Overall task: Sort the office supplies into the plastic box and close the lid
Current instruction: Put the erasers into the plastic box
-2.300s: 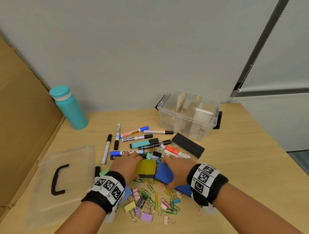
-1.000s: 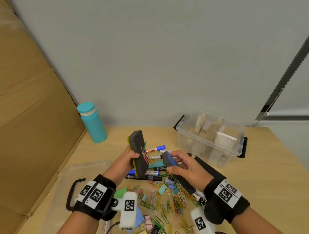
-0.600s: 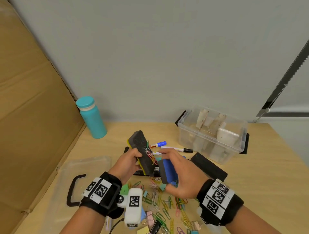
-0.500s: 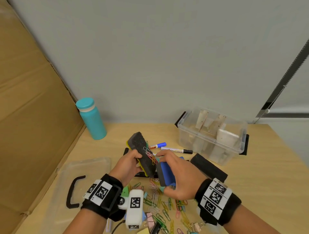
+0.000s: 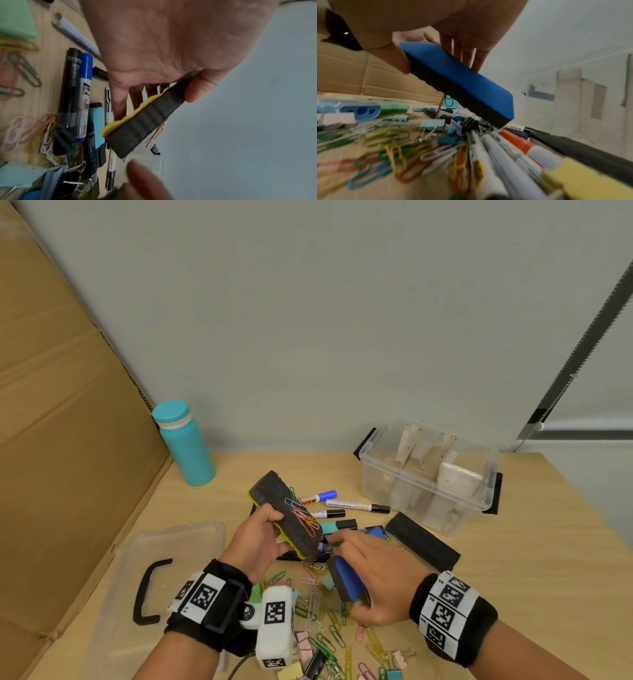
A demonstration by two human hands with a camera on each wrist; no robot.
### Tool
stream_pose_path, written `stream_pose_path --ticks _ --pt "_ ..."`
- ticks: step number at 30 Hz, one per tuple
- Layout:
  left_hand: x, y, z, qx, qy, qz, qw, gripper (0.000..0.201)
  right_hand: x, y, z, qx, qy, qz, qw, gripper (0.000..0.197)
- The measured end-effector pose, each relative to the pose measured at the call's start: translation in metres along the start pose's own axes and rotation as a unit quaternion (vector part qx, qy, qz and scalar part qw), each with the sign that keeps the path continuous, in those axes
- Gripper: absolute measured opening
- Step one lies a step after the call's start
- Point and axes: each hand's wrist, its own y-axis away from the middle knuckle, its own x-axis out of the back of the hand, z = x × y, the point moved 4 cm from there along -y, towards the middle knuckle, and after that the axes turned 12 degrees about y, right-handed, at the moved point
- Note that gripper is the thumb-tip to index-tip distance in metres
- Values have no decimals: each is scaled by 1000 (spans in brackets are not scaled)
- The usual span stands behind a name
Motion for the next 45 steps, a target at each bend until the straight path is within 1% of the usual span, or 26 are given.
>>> stream_pose_path --ticks 3,7,11,14,16,20,23,26,29,32,36,39,42,45 --pt "-2 -1 -5 12 -8 8 1000 32 13 -6 -1 -11 4 29 1000 61" --pt "-7 -2 -8 22 -9 13 1000 42 14 -14 -14 31 -12 40 999 59" --pt "-1 1 -1 14 -10 25 1000 37 2 -8 -15 53 -18 16 998 51" --pt "7 4 3 16 -7 24 1000 33 -3 -4 -12 65 -14 -14 998 51" --pt "10 5 3 13 -5 31 999 30 -1 -6 -9 57 -5 -18 998 51" --pt "4 7 -1 11 -26 24 999 28 11 -19 -7 30 -10 8 999 53" --pt "0 7 -1 10 -21 18 1000 26 12 -24 -13 45 -16 21 999 55" --pt "3 7 5 4 9 14 1000 30 10 -21 -13 55 -9 15 998 56" --pt "7 8 11 -6 21 18 1000 28 8 -12 -8 64 21 -10 998 54" --pt "9 8 11 -1 23 16 1000 29 11 -10 0 38 33 -15 999 48" --pt "1 8 -1 23 -27 5 999 34 23 -19 4 9 15 25 1000 48" --pt "-6 6 -5 26 -25 -16 999 35 27 -25 -4 28 -17 54 998 47" --pt "-5 4 2 12 -1 -14 1000 33 19 -23 -8 38 -19 46 998 51" --pt "0 2 9 2 6 -12 1000 35 12 -15 -7 51 7 25 998 48"
